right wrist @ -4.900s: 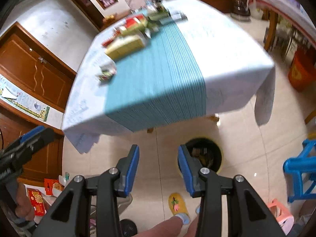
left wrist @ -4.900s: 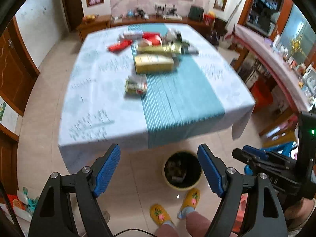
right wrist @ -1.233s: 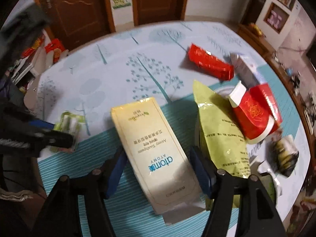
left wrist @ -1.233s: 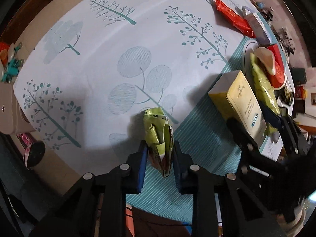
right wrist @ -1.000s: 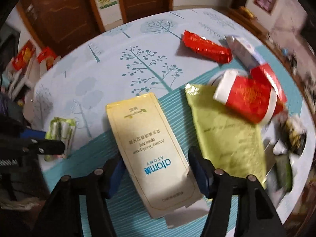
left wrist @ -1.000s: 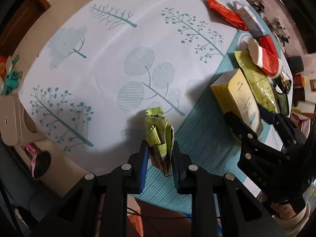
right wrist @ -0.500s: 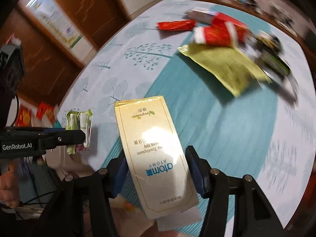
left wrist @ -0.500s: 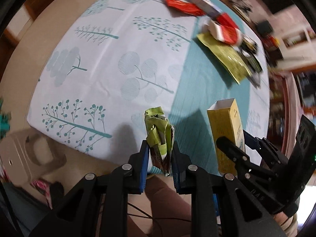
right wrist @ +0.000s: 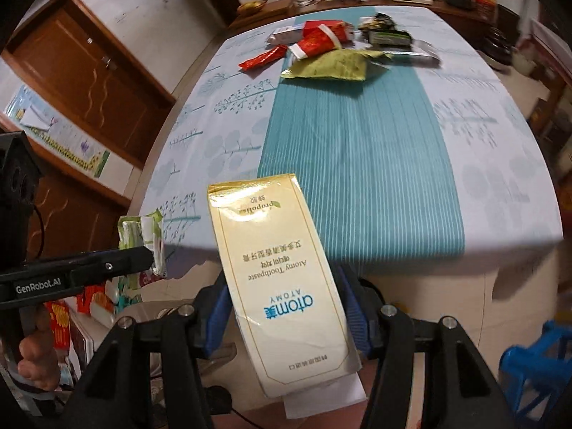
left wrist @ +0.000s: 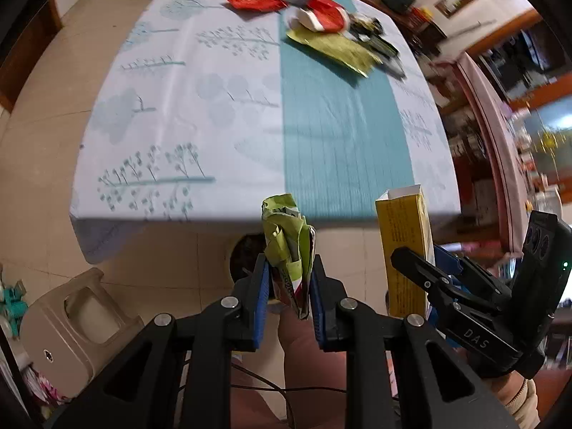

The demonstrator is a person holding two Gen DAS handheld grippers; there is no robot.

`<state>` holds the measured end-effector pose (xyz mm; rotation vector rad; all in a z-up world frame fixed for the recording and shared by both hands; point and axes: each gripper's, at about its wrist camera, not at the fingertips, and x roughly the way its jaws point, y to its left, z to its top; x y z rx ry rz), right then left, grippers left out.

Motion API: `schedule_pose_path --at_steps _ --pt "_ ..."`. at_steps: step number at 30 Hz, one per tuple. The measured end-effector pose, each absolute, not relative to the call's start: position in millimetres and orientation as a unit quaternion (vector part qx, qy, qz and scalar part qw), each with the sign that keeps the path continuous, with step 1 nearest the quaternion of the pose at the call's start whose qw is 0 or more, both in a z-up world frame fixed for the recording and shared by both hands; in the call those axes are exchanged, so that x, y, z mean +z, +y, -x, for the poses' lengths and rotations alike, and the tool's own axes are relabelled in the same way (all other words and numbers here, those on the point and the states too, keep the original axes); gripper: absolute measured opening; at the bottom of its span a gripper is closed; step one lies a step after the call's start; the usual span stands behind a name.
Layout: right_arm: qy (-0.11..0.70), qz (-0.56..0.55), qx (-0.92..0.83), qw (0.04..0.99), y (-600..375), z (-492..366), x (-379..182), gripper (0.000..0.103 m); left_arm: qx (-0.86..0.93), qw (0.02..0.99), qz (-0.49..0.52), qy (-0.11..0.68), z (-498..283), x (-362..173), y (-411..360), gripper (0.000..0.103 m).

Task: Collect trash
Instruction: 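Carry both items down to the floor bin and open both grippers over it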

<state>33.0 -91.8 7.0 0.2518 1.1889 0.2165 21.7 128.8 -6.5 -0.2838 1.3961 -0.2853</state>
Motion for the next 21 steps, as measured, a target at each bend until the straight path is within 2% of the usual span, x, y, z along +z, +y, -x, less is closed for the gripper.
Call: schedule_pose_path --at_steps 6,11,21 --pt "0.567 -0.131 0.067 0.810 -97.6 8.5 6.4 0.056 -0.165 0.744 0.097 0.640 5.8 -12.1 110.3 0.019" --pt "0.592 -0.172 0.040 0.786 -106.5 31.9 -20.8 0.056 -0.186 0.738 0.057 0.647 31.2 -35.4 86.5 0.019" --pt "0.648 -0.251 -0.012 0.719 -119.5 53.3 -135.6 0.057 -0.203 0.713 -0.013 0.671 56.7 -128.7 46.7 0.019"
